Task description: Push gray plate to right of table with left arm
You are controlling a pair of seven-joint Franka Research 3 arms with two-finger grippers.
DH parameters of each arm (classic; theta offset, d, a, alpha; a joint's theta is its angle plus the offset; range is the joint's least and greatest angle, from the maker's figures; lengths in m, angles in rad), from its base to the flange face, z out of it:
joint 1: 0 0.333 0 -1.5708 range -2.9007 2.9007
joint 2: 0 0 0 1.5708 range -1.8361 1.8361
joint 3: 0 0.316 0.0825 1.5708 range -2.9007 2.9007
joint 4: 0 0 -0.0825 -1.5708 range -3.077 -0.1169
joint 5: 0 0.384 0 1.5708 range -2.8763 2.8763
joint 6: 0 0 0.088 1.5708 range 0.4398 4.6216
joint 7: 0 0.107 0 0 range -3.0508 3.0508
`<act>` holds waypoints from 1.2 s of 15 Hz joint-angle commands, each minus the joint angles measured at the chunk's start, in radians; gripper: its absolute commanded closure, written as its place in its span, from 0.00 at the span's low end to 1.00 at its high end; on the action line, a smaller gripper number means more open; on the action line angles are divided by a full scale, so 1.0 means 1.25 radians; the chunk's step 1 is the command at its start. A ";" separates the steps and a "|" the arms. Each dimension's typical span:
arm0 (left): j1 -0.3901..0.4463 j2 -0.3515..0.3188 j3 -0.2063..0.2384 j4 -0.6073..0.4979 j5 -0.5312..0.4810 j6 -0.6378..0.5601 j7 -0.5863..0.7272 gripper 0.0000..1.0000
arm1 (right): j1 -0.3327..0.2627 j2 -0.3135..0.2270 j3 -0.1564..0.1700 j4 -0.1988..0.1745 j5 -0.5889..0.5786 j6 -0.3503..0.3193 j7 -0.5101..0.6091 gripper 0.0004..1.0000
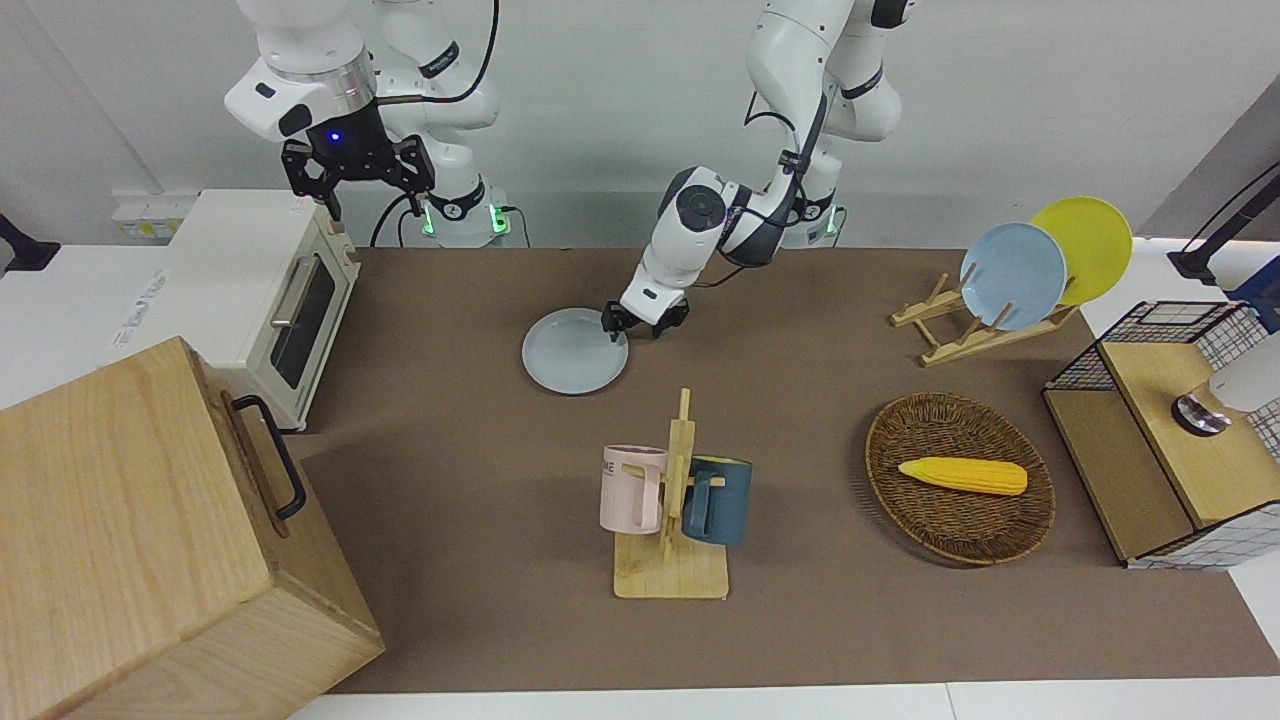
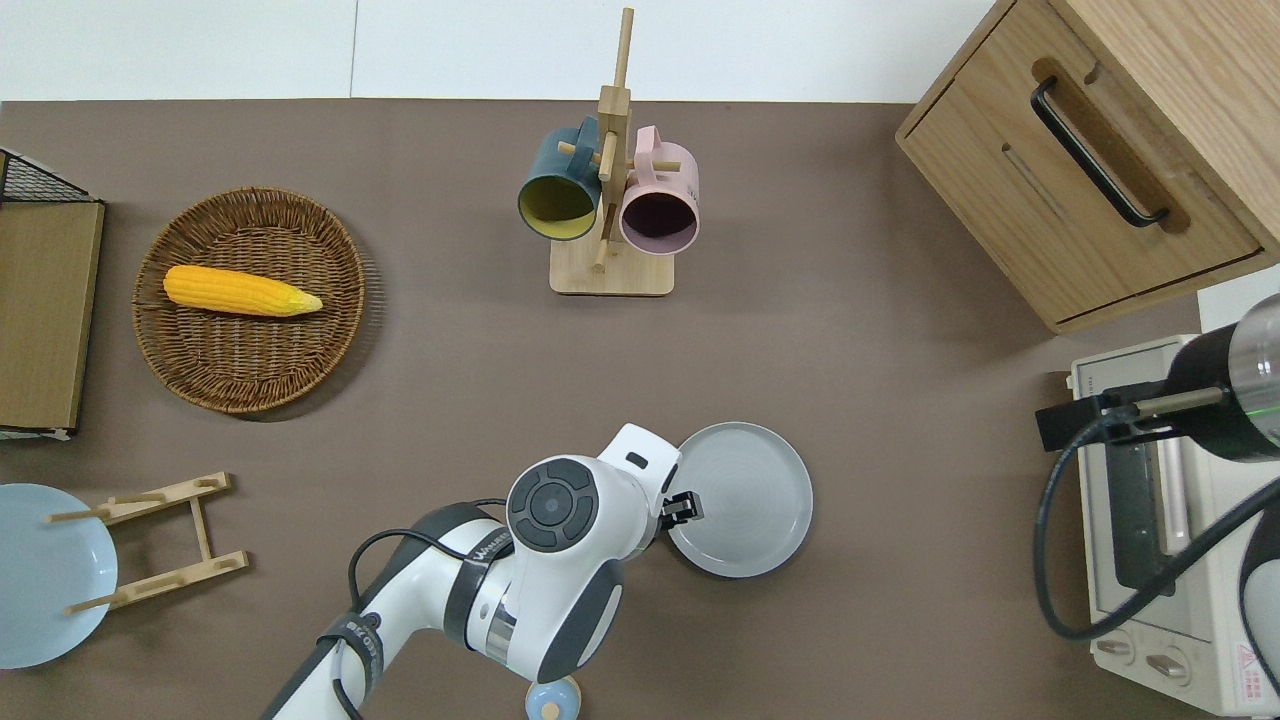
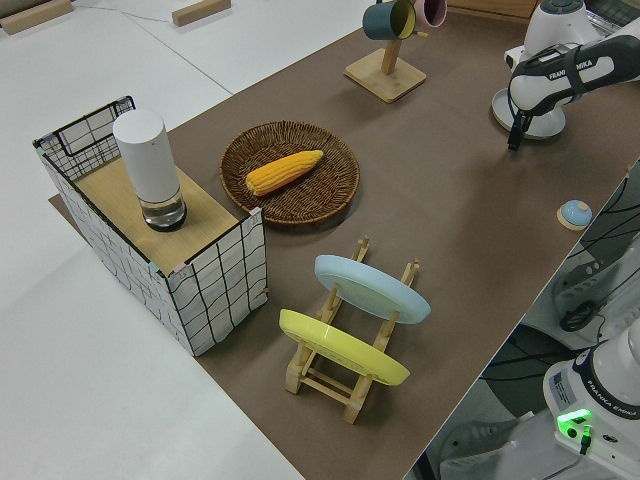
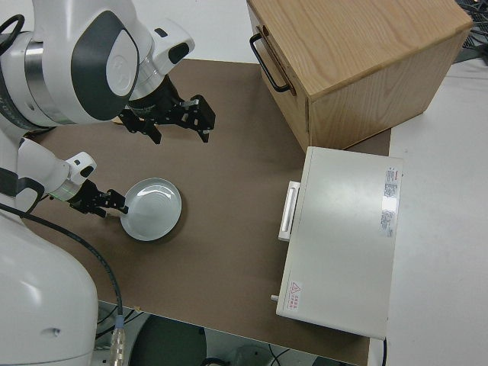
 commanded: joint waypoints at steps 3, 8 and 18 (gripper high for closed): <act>0.137 -0.143 0.007 -0.006 0.127 -0.206 0.133 0.00 | -0.006 -0.008 0.004 -0.003 0.001 -0.010 -0.006 0.00; 0.309 -0.265 0.008 0.000 0.175 -0.289 0.291 0.00 | -0.006 -0.008 0.004 -0.003 0.001 -0.010 -0.006 0.00; 0.478 -0.302 0.014 0.281 0.223 -0.619 0.352 0.00 | -0.006 -0.008 0.004 -0.003 0.000 -0.010 -0.006 0.00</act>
